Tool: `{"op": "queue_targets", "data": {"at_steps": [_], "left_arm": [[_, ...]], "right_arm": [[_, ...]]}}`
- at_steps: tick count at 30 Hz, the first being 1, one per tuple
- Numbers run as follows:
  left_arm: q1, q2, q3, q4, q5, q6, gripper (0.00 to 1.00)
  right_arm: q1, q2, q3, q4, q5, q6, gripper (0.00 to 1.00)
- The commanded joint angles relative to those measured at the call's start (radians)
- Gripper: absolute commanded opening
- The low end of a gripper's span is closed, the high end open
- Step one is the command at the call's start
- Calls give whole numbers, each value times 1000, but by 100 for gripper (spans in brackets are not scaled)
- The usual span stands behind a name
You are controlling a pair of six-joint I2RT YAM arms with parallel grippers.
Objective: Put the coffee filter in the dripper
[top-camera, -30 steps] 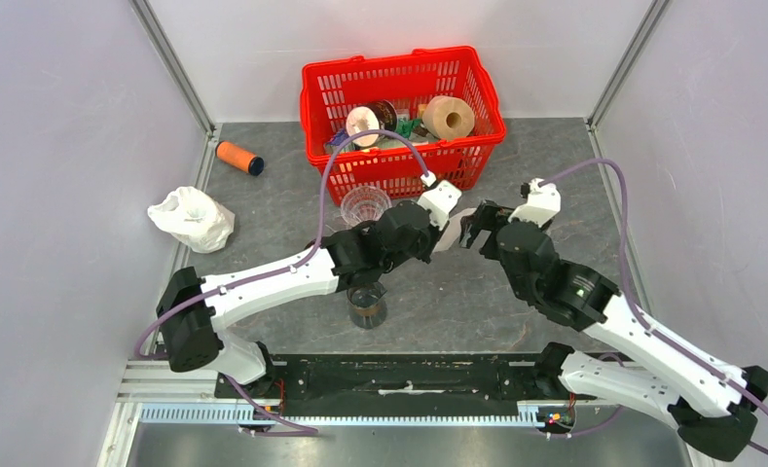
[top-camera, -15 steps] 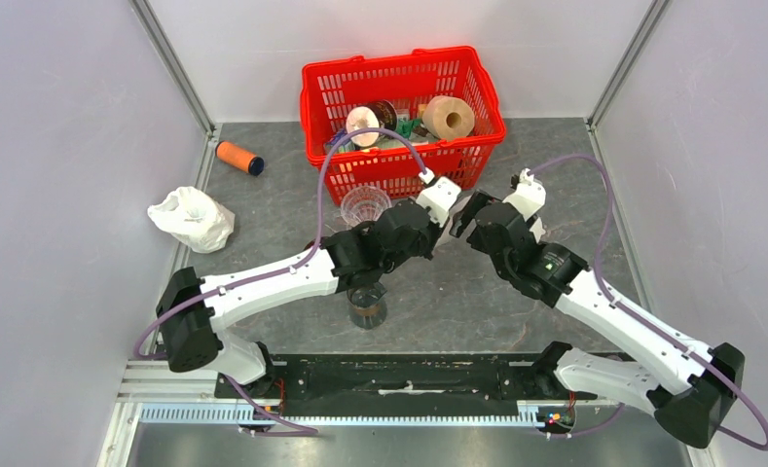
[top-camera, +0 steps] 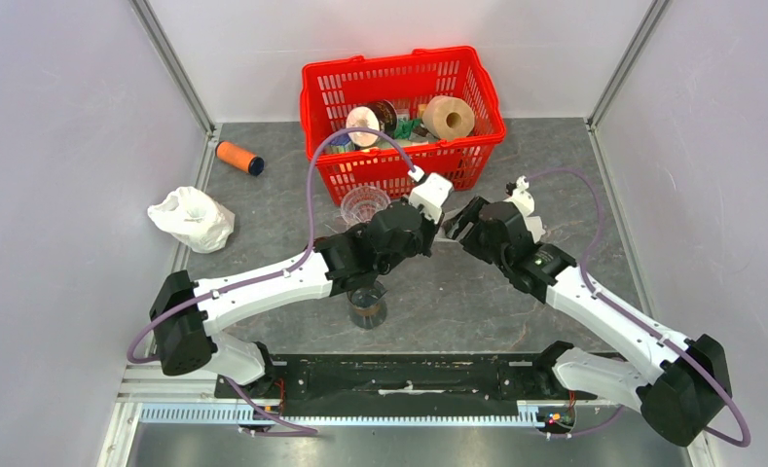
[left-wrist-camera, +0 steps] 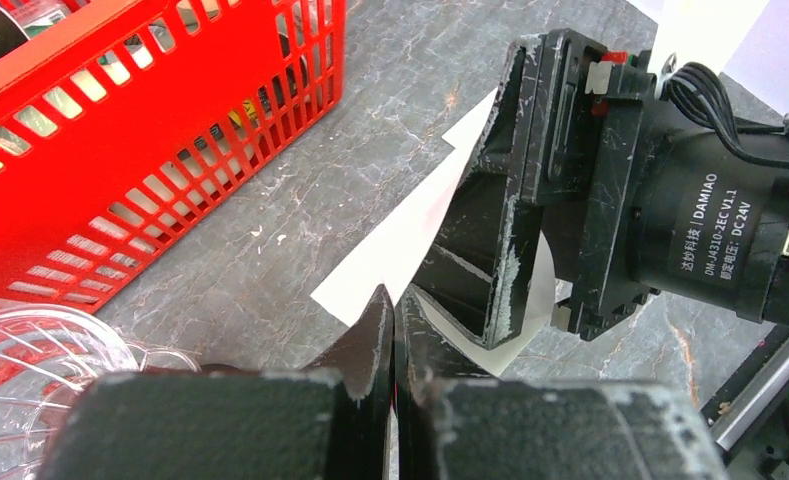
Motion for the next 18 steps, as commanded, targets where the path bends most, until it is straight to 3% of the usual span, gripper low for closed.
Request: {"op": "queue_targets", "data": {"at_steps": [1,8,18], "left_arm": [[-4,-39,-9,69,-56,-43,2],[-4,-53,-16,101,-130,-50,2],[-4,-42,-9,86,-183,-79,2]], "right_arm": [[-15,-14,-36,49,-22,31,78],[-31,-22,-83,30,-24,29,81],[-31,-67,-119,32,-32,-110,96]]}}
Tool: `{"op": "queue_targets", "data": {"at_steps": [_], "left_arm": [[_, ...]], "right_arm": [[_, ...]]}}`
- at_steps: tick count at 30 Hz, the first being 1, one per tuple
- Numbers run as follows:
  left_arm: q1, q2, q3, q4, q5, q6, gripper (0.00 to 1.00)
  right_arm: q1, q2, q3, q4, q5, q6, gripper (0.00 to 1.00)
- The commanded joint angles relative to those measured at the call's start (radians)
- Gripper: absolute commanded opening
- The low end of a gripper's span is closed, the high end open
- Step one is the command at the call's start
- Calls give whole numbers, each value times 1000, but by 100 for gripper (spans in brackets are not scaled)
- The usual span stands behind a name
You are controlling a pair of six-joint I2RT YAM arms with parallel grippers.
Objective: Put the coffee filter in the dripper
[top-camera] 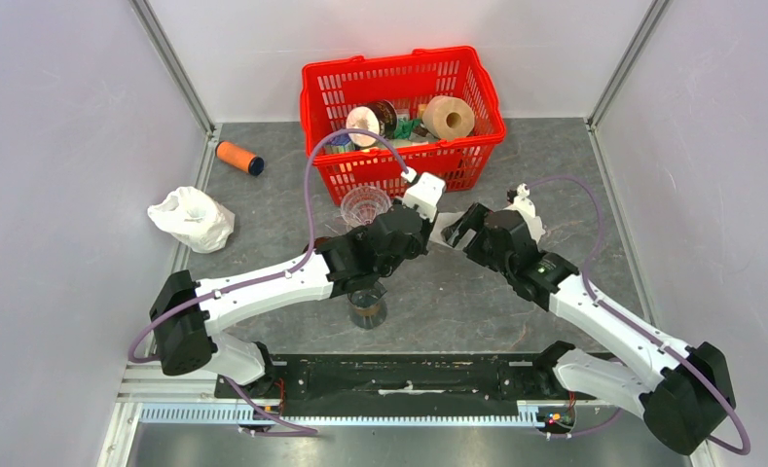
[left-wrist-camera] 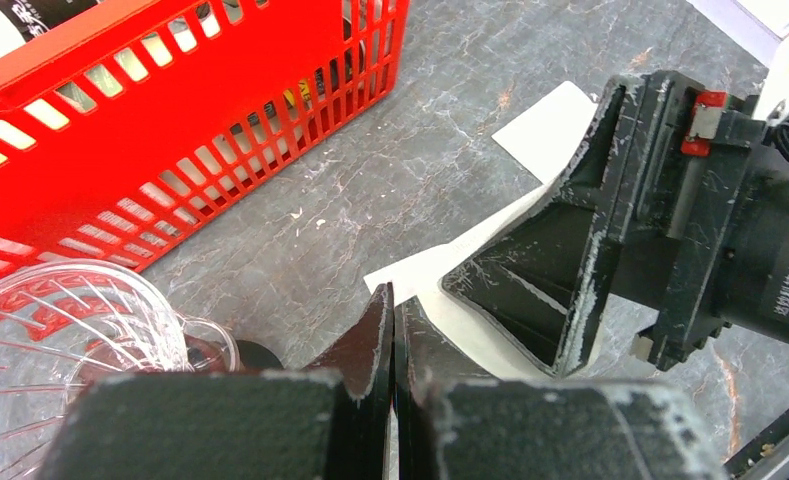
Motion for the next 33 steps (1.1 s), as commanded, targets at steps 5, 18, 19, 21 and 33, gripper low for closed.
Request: {"op": "queue_targets", "data": {"at_steps": [5,18,19,21,33], "left_arm": [[-3,-32,31,48,-78,-68,2],[-3,-53,36,12,-24,-90,2],[-3,-56,34,11,-22,-90,2],[-2,-67,33,9,-22,-93,2],[2,-142,72,-107,-150,-118,2]], "right_arm": [[-8,-89,-31,18,-18,-136,97],[-7,-286,25,88,-96,-314,97],[-8,-303,27,91,-94,-323,97],[-8,-334,26,99,-86,-336,97],[-8,-664,-203,311,65,-376,97]]}}
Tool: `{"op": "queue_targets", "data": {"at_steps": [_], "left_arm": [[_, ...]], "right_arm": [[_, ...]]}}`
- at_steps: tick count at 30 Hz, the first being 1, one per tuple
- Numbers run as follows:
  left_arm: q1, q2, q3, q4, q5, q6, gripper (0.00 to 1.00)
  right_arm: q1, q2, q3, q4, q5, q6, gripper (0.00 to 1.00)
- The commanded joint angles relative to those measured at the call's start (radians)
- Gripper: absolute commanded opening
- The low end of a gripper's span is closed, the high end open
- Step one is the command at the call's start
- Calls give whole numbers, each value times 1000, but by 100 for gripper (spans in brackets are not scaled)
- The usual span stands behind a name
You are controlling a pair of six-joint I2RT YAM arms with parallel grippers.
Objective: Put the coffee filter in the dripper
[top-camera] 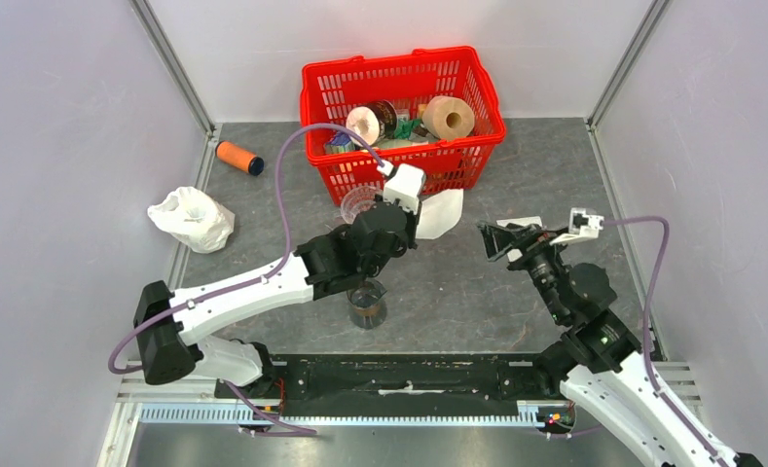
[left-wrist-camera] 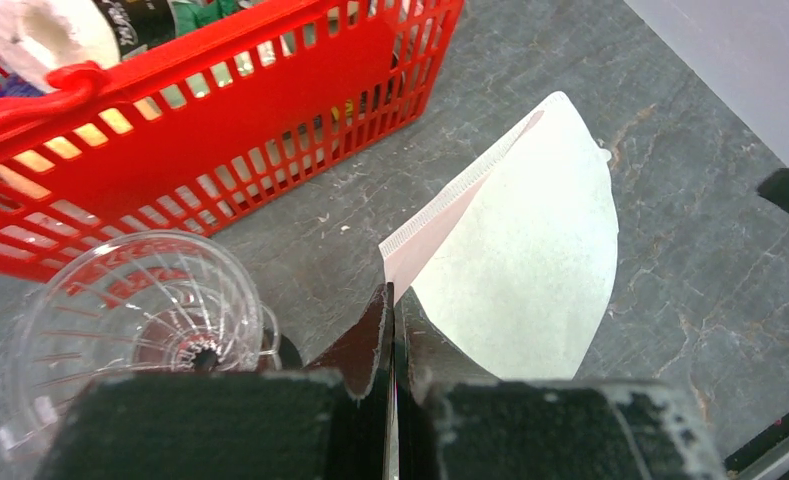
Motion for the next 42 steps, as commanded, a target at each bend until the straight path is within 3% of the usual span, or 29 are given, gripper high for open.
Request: {"op": "queue_targets", "data": {"at_steps": [1,7,15,22,24,42], "left_arm": [[6,-65,83,-85,-95,-60,2],[82,-102,181,-333,-138,-186,2],[354,-139,227,-549,157,-333,2],[409,-135,240,-558,260,-373,2],[418,-68,247,-561,284,-371,2],[450,42,284,-712,334,-434,2]], "right_arm": [[-2,-100,-55,88,109,-46,97],[-2,-115,-52,-54,234,-87,97],[-2,-51,-54,-70,239,-185,97],[-2,-18,-66,-68,234,-202,99],[-2,-18,-70,-68,236,-206,99],[-2,-13,-75,-70,252,-213,99]]}}
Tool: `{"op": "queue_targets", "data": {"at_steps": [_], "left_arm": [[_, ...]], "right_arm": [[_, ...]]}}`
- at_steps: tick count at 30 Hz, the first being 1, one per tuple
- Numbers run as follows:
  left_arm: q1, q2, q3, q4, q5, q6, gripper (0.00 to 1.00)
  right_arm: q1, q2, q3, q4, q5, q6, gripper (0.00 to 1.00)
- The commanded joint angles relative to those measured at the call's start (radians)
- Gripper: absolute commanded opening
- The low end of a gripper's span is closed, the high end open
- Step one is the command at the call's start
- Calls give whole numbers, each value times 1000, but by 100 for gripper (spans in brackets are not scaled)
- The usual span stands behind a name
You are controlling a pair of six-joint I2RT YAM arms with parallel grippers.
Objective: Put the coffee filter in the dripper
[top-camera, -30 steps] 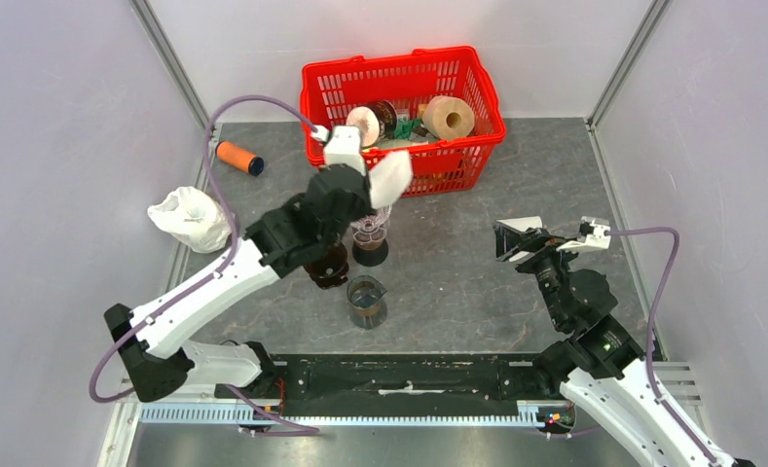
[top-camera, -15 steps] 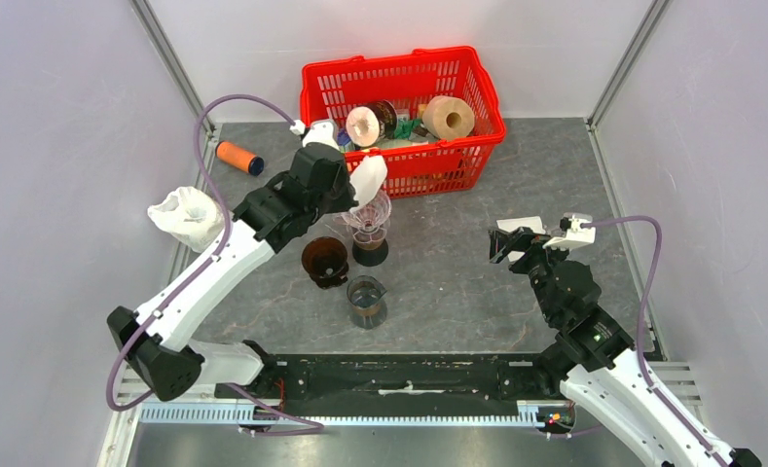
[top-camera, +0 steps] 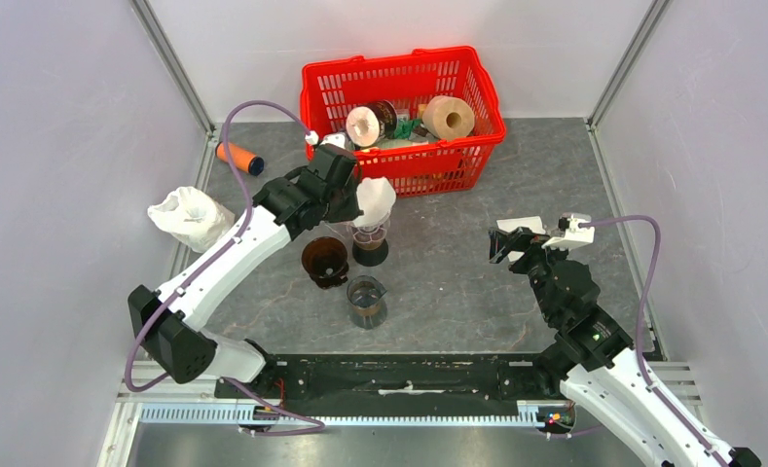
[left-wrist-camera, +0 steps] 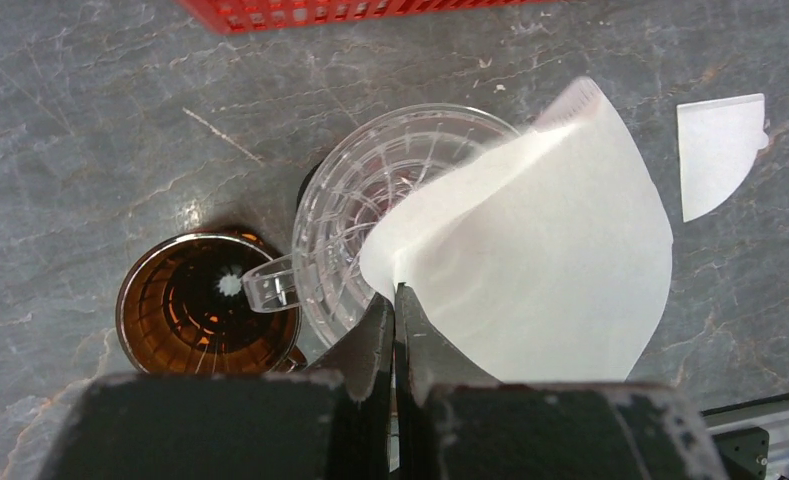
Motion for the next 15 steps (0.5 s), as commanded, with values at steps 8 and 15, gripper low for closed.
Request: {"op": "queue_targets", "data": {"at_steps": [8,15], "left_arm": [[14,11,53,-55,-16,-49,2],[13,16,76,-74,-3,-40,20]], "right_arm": [[-1,-7,-6,10,23,-13,99],[-1,-4,-5,10,24,-14,99]]}}
